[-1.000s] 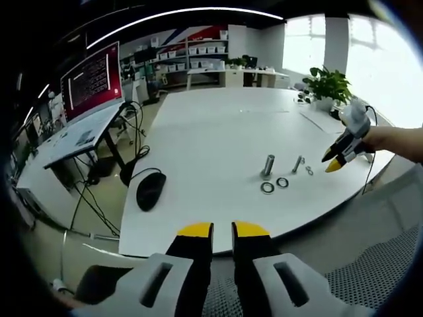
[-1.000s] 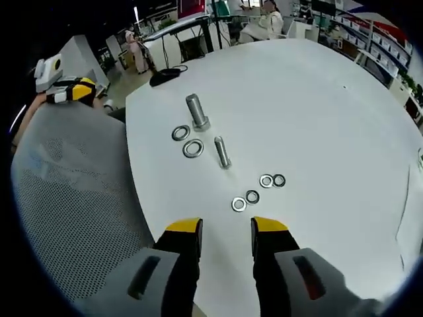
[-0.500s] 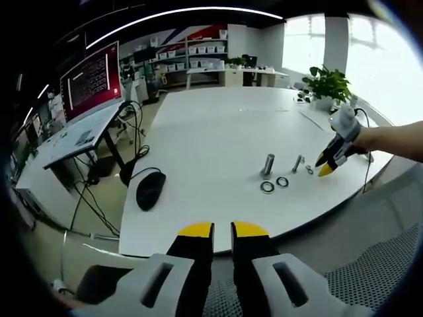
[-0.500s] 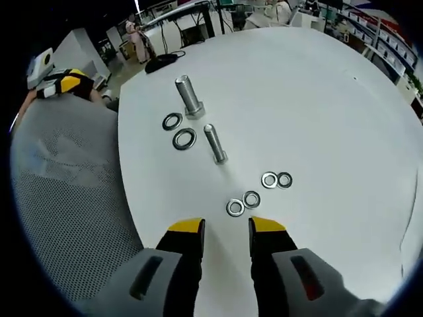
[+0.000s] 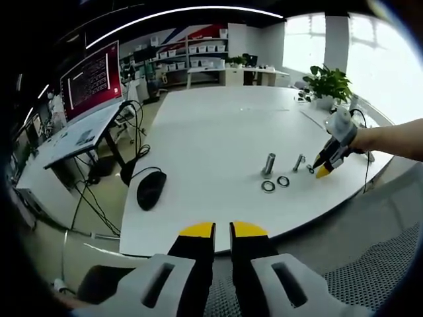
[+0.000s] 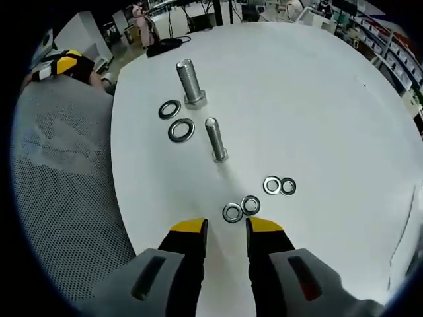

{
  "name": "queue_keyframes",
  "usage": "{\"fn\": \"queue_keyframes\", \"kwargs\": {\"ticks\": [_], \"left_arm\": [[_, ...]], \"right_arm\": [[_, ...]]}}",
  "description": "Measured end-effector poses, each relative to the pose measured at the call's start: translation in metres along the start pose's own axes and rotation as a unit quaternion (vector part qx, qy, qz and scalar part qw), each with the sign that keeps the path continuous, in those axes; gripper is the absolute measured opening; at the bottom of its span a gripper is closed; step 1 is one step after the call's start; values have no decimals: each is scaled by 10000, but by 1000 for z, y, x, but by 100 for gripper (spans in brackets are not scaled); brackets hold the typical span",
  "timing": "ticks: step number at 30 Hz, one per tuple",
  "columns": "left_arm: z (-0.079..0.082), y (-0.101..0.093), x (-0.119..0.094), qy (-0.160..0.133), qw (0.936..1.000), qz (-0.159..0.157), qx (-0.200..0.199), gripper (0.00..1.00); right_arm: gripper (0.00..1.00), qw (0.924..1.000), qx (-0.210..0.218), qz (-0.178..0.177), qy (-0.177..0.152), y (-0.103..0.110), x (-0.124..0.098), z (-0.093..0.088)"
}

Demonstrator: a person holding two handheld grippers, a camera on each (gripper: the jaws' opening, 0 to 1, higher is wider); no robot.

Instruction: Place the washer onto the threaded stud by aligning its center hole with the stud, sliding it down to the base, and recovering from edge contact or off-axis alignment until the washer reaches the visible bottom stop.

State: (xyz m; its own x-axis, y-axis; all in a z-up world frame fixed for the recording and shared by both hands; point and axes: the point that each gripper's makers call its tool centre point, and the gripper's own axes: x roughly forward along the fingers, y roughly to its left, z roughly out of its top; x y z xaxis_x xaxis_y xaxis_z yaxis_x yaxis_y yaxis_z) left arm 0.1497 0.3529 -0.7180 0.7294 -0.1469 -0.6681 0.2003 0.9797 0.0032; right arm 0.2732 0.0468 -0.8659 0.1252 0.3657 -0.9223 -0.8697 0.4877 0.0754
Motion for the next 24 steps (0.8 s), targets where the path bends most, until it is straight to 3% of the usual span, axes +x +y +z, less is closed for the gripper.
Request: {"fn": "queue_keyframes", "kwargs": {"ticks": [7, 24], "left_arm": [[1, 0, 0, -13, 10000, 11, -17, 6], [1, 1, 0, -33, 10000, 36, -43, 5]], "right_arm": [[22, 9986, -454, -266, 84, -3, 2, 4], [21, 9984, -480, -274, 94, -5, 3, 6]]}}
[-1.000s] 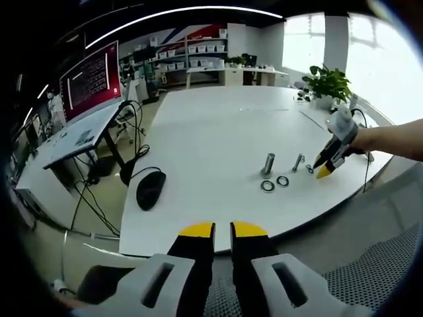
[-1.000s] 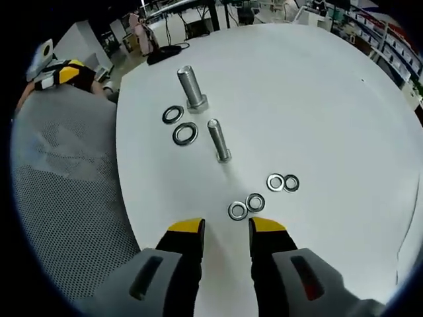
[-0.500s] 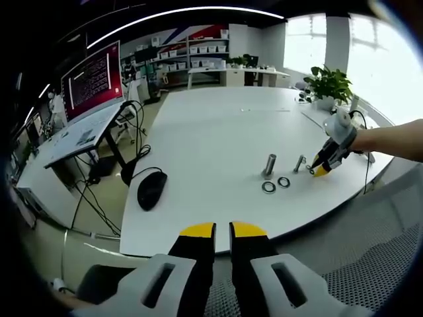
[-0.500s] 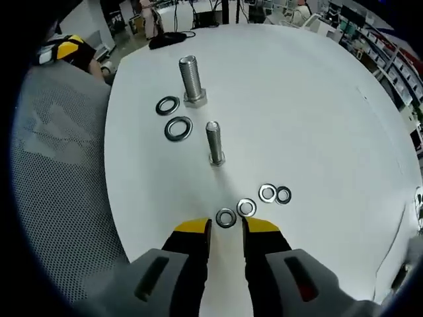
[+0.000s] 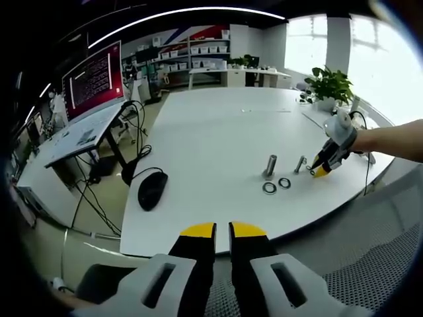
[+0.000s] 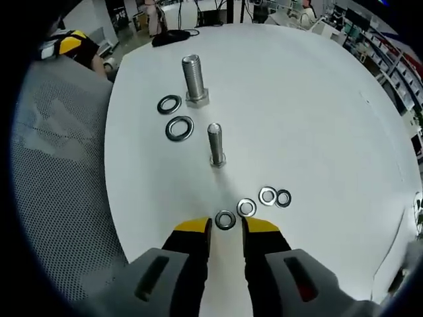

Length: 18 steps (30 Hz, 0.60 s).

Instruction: Place the washer onto the threaded stud by aligning its center hole with the stud, sliding it down to the base, and recovering from edge contact or off-axis alignment until the washer reaches the visible bottom stop.

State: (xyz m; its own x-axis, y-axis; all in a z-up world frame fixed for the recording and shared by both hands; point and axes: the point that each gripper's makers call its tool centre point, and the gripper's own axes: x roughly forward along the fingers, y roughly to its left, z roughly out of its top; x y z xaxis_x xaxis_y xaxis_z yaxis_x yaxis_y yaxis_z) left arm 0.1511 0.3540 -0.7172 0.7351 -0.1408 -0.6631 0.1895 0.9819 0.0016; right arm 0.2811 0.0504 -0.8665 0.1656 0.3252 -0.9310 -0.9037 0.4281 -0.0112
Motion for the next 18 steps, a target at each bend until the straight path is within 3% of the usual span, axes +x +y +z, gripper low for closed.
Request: {"fn": "queue_keyframes", "kwargs": {"ticks": [18], "left_arm": [[0, 0, 0, -1, 10000, 11, -1, 5]], "right_arm": [[15, 9998, -101, -149, -117, 2, -1, 0]]}}
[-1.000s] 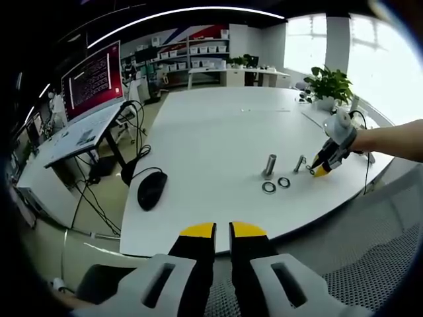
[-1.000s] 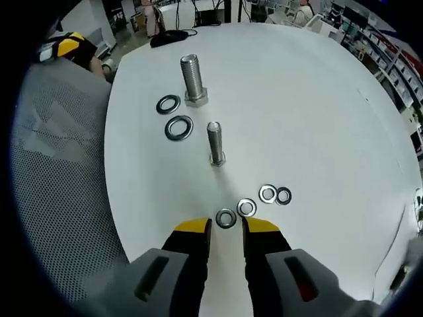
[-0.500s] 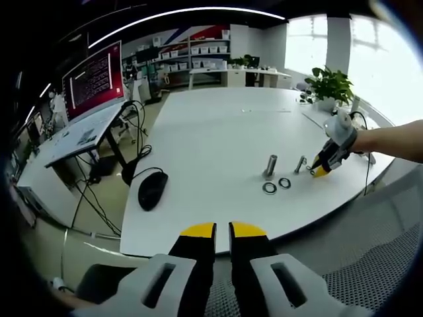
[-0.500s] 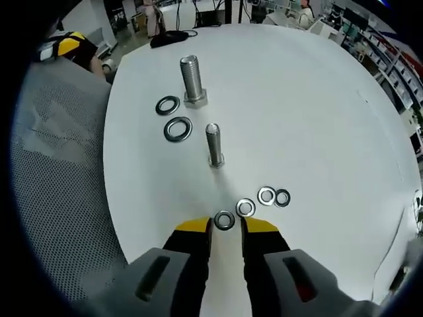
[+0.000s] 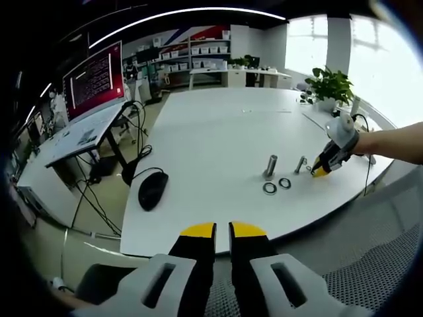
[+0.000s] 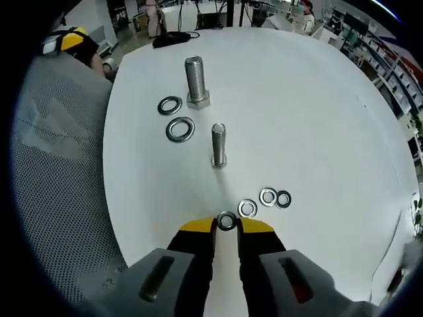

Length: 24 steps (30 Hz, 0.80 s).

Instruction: Place the washer onto the threaded stud by aligning its center hole with the stud, sliding it down to the base, and recovering from edge contact or off-axis alignment until the washer reaches the visible bottom stop.

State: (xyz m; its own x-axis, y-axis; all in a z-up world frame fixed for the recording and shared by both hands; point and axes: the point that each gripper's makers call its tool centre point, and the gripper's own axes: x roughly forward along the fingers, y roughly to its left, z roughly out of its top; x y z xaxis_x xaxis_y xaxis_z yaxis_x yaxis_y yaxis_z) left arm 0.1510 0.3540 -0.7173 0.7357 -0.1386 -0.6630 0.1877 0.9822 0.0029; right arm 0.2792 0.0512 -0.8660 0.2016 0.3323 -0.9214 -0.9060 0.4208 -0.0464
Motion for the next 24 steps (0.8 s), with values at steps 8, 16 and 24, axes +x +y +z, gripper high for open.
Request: {"fn": "queue_keyframes", "kwargs": {"ticks": [8, 16, 24], "left_arm": [[-1, 0, 0, 21, 10000, -3, 15, 5], [-1, 1, 0, 50, 10000, 16, 13, 5], [-1, 1, 0, 36, 10000, 12, 17, 5]], "right_arm": [[14, 9998, 160, 126, 9, 0, -2, -2], [14, 9997, 61, 219, 75, 5, -8, -2], [14, 9995, -142, 281, 95, 8, -21, 8]]}}
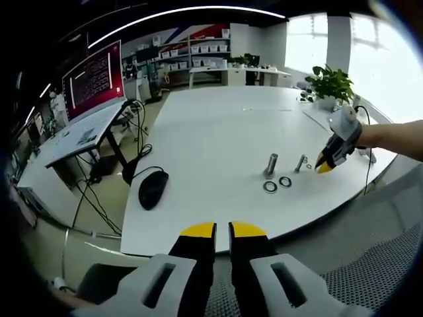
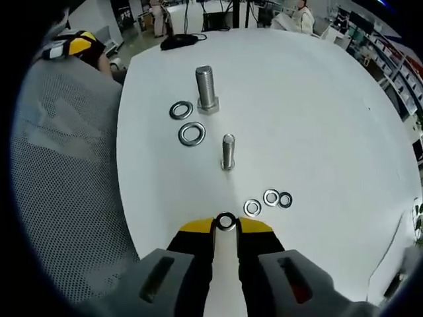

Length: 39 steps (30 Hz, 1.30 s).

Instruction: Place the washer onto the threaded stud by aligning its center hole with the stud, sliding it down to the base, and recovering from edge contact or off-axis alignment until the washer reaches the visible bottom stop.

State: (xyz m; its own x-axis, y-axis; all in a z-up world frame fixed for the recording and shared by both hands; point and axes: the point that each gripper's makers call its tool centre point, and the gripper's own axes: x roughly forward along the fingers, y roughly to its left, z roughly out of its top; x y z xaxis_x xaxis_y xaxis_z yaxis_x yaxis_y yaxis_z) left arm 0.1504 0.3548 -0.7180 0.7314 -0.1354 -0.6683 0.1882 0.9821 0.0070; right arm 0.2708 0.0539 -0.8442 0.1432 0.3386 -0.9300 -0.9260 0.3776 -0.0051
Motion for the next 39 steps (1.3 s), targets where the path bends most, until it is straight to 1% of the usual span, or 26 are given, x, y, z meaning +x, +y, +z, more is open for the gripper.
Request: {"fn": "queue_keyframes", "kwargs": {"ticks": [4, 12, 20, 27, 31, 39], "left_arm": [[0, 0, 0, -4, 10000, -2, 4, 5], [0, 0, 0, 2, 10000, -15, 20, 5], [0, 0, 0, 2, 10000, 5, 20, 5], [0, 0, 0, 8, 10000, 9, 18, 5], [0, 0, 0, 4, 10000, 18, 9, 5], [0, 1, 0, 4, 10000, 34, -6, 5]], "right_arm": [[14, 10000, -19, 61, -44, 2, -7, 7], [14, 9997, -227, -13, -108, -1, -15, 21], [14, 9991, -336, -52, -244, -1, -20, 35], [14, 9984, -411, -115, -366, -2, -23, 48], [14, 9981, -381, -150, -457, -3, -24, 57], [14, 9974, -501, -149, -499, 0, -22, 67]]}}
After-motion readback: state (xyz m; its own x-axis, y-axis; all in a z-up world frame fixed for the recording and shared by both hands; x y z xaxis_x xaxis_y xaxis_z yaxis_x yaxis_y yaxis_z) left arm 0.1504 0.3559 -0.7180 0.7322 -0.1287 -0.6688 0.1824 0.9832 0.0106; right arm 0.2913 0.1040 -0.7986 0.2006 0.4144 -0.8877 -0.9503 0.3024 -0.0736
